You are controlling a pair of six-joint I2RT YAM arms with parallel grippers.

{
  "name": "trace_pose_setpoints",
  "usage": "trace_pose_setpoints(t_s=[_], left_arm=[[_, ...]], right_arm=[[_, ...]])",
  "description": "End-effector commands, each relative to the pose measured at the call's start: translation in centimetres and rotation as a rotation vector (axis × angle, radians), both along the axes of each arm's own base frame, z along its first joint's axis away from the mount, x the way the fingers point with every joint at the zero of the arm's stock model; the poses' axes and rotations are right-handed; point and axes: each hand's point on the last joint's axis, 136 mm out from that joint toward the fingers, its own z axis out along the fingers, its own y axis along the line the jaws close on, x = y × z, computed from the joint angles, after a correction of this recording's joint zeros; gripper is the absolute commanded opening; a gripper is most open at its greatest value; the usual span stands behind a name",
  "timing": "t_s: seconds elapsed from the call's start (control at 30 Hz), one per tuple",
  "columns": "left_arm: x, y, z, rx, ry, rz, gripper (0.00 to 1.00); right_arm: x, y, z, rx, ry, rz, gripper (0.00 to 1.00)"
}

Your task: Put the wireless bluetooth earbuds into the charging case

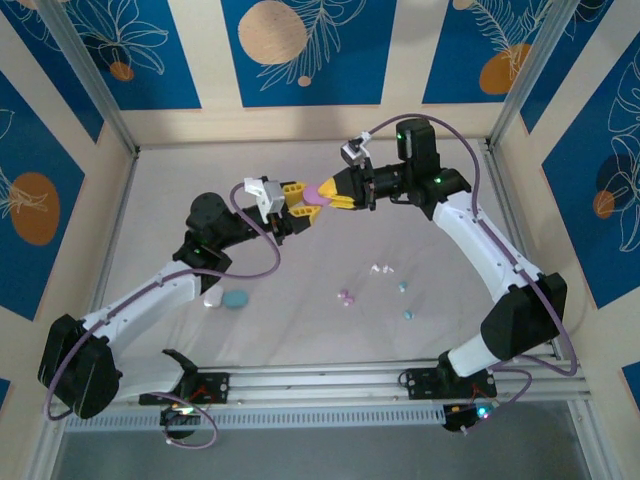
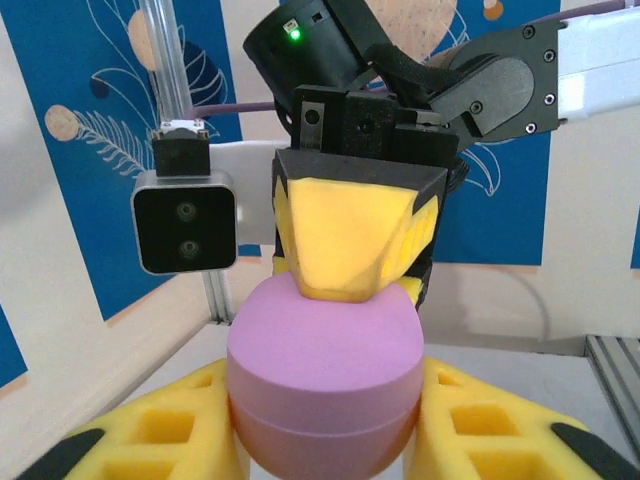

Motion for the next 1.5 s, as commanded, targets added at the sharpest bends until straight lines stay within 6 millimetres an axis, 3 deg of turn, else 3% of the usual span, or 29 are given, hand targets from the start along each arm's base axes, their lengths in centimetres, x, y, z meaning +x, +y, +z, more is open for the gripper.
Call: trace_pose_setpoints(t_s=[0.0, 0.27, 0.8, 0.97, 1.27, 1.47], left_arm=[[-0.4, -0.3, 1.4, -0.030, -0.022, -0.015, 0.41], [-0.4, -0.7, 1.6, -0.059, 0.015, -0.050, 0.48], [-0.7, -0.8, 2.7, -0.090, 0.017, -0.074, 0.52], [-0.5, -1.0, 2.5, -0.086, 0.025, -0.079, 0.47], [-0.6, -1.0, 2.7, -0.096, 0.029, -0.086, 0.51], [-0.5, -1.1, 2.2, -0.071, 0.037, -0.086, 0.47]], right_arm=[[-1.0, -0.1, 1.5, 0.048, -0.005, 0.022, 0.13], [-1.2, -0.4, 2.0, 0.083, -0.014, 0.019, 0.11], [-0.8, -0.6, 1.6, 0.084, -0.014, 0.012, 0.11], [-0.9, -0.6, 1.7, 0.087, -0.018, 0.015, 0.11], [-0.6, -0.8, 1.3, 0.085, -0.013, 0.009, 0.11], [-0.5, -0.8, 1.7, 0.095, -0.022, 0.010, 0.11]])
